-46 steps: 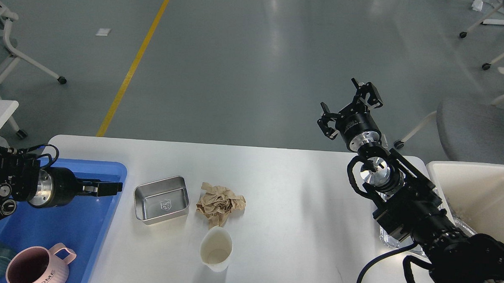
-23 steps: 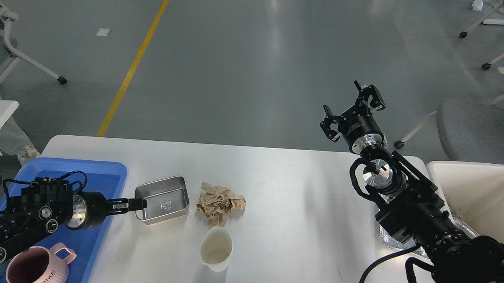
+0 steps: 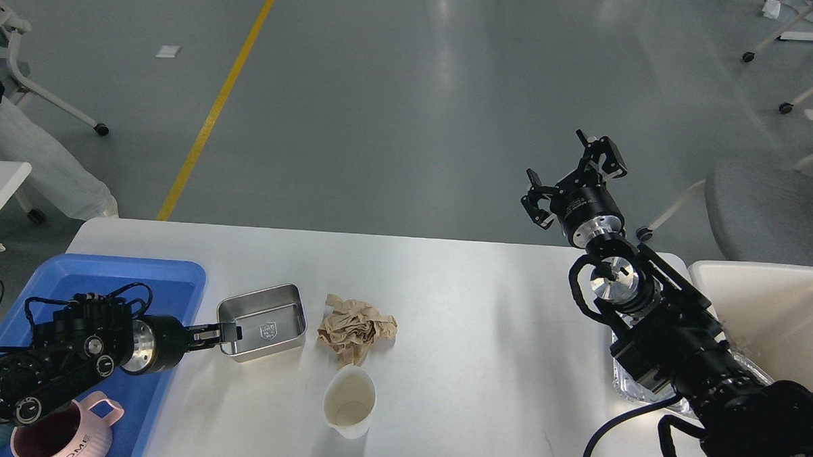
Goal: Tidy desktop
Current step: 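Grasp the steel tray's rim with the left gripper, then lift the steel tray and carry it over the blue bin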
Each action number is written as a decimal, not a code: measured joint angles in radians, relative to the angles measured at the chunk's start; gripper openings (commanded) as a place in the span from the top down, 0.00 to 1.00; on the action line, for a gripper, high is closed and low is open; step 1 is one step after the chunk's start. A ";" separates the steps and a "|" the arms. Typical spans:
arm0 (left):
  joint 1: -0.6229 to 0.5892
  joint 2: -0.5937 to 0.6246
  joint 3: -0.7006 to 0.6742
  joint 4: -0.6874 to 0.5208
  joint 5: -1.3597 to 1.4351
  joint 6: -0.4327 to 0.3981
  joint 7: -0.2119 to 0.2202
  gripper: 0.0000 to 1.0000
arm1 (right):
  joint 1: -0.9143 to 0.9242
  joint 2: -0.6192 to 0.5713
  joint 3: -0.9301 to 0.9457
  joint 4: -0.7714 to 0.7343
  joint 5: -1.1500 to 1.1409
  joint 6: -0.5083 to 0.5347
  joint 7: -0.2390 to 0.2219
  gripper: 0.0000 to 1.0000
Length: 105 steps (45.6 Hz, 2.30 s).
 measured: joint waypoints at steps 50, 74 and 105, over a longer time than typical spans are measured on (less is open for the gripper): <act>-0.052 0.134 -0.049 -0.048 -0.021 -0.226 -0.057 1.00 | -0.002 -0.008 0.000 0.003 0.000 -0.001 0.000 0.00; -0.059 0.616 -0.264 -0.367 -0.088 -0.442 -0.074 1.00 | -0.002 -0.004 0.001 0.022 0.000 -0.003 0.000 0.00; -0.040 0.663 -0.210 -0.210 -0.121 -0.371 -0.083 1.00 | -0.004 -0.008 0.001 0.025 0.000 -0.006 0.000 0.00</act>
